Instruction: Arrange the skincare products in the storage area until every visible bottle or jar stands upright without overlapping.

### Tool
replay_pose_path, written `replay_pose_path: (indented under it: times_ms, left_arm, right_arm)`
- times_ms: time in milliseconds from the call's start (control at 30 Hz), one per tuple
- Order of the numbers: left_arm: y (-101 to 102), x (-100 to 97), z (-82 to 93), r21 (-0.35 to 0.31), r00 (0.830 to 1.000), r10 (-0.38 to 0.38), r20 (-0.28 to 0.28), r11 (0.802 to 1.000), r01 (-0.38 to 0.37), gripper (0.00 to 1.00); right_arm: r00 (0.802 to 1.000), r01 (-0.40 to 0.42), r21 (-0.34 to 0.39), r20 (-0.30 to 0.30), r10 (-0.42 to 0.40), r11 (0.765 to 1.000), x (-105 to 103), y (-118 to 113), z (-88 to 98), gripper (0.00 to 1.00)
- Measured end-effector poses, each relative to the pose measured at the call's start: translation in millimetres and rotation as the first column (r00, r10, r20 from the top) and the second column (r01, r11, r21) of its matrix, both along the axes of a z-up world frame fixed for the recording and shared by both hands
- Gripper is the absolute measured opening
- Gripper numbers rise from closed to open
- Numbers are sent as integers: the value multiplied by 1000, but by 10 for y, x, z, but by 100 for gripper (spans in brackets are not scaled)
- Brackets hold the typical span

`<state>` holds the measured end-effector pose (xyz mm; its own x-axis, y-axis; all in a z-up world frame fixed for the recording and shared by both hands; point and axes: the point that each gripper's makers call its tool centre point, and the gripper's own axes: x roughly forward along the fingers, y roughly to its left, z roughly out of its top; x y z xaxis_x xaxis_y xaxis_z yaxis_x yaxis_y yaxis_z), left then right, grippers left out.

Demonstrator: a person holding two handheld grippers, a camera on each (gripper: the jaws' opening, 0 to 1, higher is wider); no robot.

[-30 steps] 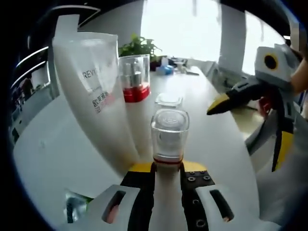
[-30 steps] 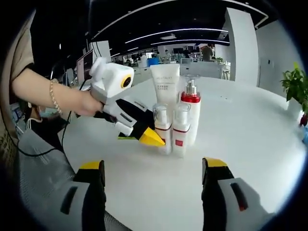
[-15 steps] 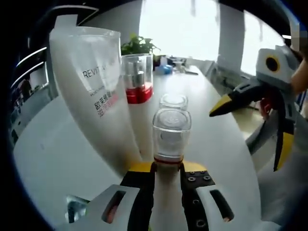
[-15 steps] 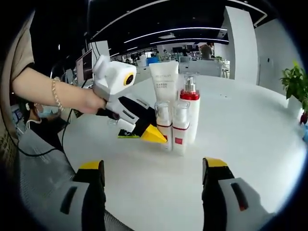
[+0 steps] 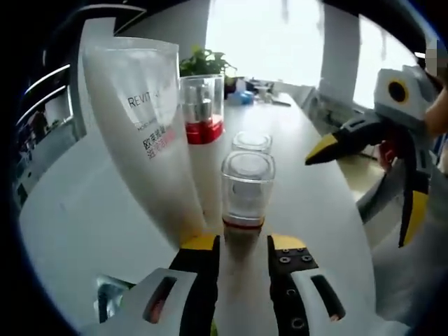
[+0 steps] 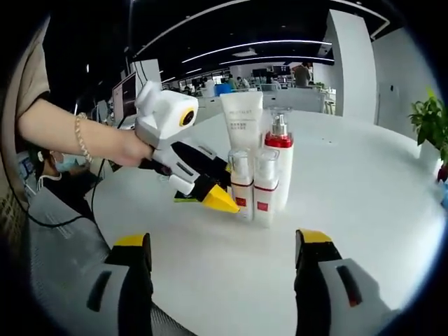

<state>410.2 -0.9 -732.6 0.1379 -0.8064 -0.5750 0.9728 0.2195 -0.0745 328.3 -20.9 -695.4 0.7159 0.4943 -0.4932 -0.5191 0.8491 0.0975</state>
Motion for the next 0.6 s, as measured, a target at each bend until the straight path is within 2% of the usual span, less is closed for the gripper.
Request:
replay_pose_path:
  times_ms: [333, 600]
  left_arm:
    - [167, -117, 65, 21, 999, 37, -27, 999, -36, 38]
    - [334, -264, 115, 38, 994, 88, -64, 996, -85, 55]
  right_arm:
    - [1000, -14, 14, 17, 13, 1000, -21, 54, 79, 86]
    - [999, -30, 26, 24, 29, 999, -62, 73, 116, 88]
